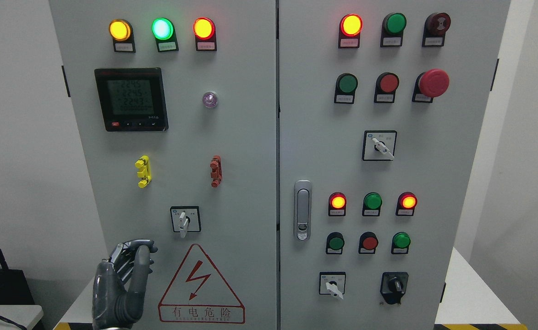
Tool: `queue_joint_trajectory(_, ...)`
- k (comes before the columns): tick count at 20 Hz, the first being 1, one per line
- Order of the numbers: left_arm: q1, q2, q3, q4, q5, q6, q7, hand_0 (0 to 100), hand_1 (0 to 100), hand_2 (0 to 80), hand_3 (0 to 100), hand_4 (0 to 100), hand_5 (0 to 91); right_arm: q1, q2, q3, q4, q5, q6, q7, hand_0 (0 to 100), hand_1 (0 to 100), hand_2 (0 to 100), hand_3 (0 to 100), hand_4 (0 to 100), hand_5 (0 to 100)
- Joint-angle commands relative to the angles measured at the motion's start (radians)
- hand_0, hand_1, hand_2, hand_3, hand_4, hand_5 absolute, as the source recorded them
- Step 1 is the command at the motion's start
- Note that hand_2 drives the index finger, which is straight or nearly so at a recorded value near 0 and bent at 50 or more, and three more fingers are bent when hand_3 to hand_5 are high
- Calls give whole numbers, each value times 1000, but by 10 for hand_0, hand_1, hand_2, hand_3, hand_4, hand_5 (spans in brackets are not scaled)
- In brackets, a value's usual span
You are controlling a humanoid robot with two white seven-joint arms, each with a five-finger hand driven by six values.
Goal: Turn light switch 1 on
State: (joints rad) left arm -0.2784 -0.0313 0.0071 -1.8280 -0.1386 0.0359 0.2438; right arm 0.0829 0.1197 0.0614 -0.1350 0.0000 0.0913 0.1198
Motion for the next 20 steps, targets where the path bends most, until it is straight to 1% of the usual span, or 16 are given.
queue_joint_trajectory(1,-18,-36,-105,-8,-62,33,34,142,272,483,600,681,644,0,0,0,0,-18,-1,0,120,389,0,0,0,0)
queue_joint_trajectory(2,-18,-36,-105,-10,-64,45,41,141,273,488,602,683,645,0,0,0,0,-17,-1,0,120,389,0,0,0,0)
queue_joint_trajectory(4,-27,-36,-107,-10,-62,82,77,140,274,491,606,686,649,0,0,0,0,-17,-1,0,120,389,0,0,0,0)
queue_joint_trajectory(8,-57,-44,-107,-10,-65,157,101,139,275,499,620,699,667,0,0,0,0,-17,-1,0,120,389,0,0,0,0)
queue_joint_trajectory(12,-76,-48,-122,-10,-68,202,108,138,281,509,626,710,676,0,0,0,0,-18,-1,0,120,389,0,0,0,0)
queue_joint_trajectory(16,-87,-50,-128,-10,-107,229,130,135,294,515,637,719,692,0,0,0,0,-17,-1,0,120,389,0,0,0,0)
queue_joint_trajectory(18,-99,-52,-130,-10,-117,258,161,134,298,516,638,719,693,0,0,0,0,-17,-1,0,120,389,0,0,0,0)
queue_joint_trajectory(20,-105,-55,-130,-10,-119,281,175,135,301,517,640,720,693,0,0,0,0,-17,-1,0,120,389,0,0,0,0)
